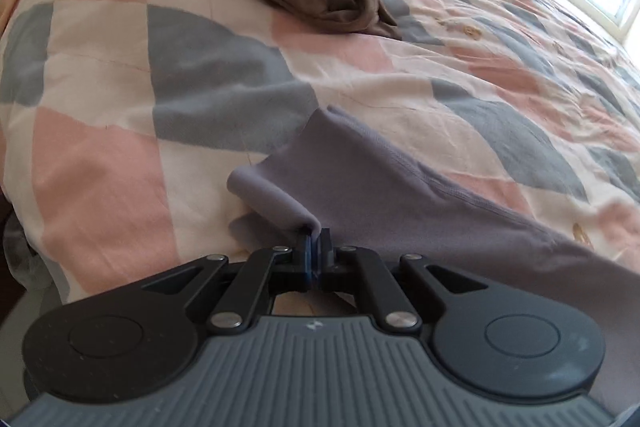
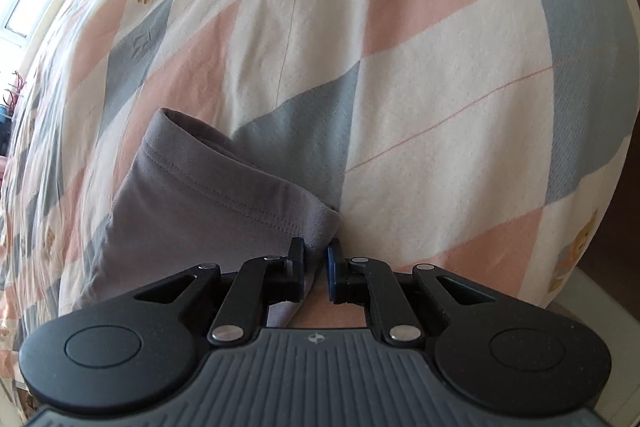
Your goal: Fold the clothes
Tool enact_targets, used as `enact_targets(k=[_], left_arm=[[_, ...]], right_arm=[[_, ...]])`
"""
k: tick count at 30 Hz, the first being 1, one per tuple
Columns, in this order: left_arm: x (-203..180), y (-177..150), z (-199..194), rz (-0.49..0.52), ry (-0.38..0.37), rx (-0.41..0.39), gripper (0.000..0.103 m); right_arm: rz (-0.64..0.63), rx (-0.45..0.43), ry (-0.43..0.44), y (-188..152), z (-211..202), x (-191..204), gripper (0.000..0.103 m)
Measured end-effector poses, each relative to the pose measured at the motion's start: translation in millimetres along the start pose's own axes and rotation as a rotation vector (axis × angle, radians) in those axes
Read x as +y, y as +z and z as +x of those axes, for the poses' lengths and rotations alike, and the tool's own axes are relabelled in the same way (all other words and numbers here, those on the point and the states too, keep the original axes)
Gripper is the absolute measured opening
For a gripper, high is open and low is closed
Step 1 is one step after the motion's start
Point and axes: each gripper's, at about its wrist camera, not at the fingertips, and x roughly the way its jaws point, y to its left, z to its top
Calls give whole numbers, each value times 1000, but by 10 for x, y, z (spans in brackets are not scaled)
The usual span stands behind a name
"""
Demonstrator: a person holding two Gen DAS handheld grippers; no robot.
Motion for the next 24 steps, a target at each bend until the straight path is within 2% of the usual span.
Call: enact_targets(k=[2,3,5,10,11,12,13,14,15,20,24], left_arm=[[65,0,-56,-48,-9,0,9],[103,3,-98,-73,-15,-3,13],[187,17,-172,-123,-34,-7,16],[323,77,-106,-222,-80,23,17],[317,79,-74,-217,-80,29,14],[308,77,-80,-210,-81,24,0],[302,75,-109,-203,-86,10,0],[295,73,-137,-196,-91,-3,0],[303,78,-185,-196,-98,-22,0],[383,144,-369,-187,-110,-75,0],[311,85,-167,-106,-77,-24,0]], right_arm=[[-11,1,-5,11,-14,25,13],[-17,2,-8,15,-20,40,26],[-24,-4,-19,-4,-36,60,41],[-17,-16,-20,-83,-19,90,41],[-18,-21,-27,-96,-15,99,41],[-20,-25,-34,-103,-11,109,41],[-22,-28,-41,-107,-7,120,40],[-33,-34,-48,-107,-15,136,28],[-47,-42,-55,-106,-26,153,10],[-78,-93,-55,-56,-164,200,8],[-82,-80,-69,-31,-128,190,7]])
